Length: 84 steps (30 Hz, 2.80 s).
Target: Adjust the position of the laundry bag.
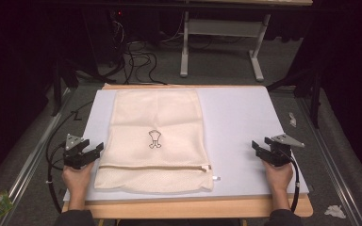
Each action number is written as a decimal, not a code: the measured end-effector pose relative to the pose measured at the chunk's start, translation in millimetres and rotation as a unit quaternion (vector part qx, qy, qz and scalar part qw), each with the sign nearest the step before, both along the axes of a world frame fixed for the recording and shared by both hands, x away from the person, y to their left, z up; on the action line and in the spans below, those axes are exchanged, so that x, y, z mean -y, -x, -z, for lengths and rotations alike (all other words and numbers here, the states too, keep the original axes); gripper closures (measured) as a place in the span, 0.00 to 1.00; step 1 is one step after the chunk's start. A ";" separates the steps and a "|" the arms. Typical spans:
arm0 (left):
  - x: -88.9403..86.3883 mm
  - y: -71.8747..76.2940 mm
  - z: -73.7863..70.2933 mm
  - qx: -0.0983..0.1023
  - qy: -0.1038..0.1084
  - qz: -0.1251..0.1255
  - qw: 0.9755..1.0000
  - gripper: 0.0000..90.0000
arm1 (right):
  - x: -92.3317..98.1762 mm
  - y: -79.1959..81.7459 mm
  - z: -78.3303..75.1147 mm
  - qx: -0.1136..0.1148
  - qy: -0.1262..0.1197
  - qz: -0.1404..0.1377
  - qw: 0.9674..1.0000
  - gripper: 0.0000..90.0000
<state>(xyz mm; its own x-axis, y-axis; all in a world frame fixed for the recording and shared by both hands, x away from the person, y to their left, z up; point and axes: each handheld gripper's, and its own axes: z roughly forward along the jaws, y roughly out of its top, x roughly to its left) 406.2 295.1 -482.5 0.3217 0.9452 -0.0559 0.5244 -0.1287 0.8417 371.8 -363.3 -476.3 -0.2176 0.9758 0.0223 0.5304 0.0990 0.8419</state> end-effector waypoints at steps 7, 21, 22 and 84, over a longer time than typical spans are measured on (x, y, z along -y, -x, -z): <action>-0.5 0.0 0.2 0.002 0.004 0.000 1.000 0.40 | -0.3 -0.8 0.1 -0.004 0.000 -0.002 1.000 0.46; -1.6 1.7 -0.5 0.010 0.009 0.002 1.000 0.40 | 0.1 0.0 -0.3 0.002 0.002 -0.003 1.000 0.49; -2.0 1.4 -0.5 0.008 0.011 0.002 1.000 0.40 | 0.2 -0.2 -0.3 -0.002 -0.004 0.001 1.000 0.49; 24.2 2.0 -13.0 -0.083 0.026 0.063 0.994 0.41 | -94.5 -14.8 -15.0 -0.090 -0.075 -0.179 0.977 0.64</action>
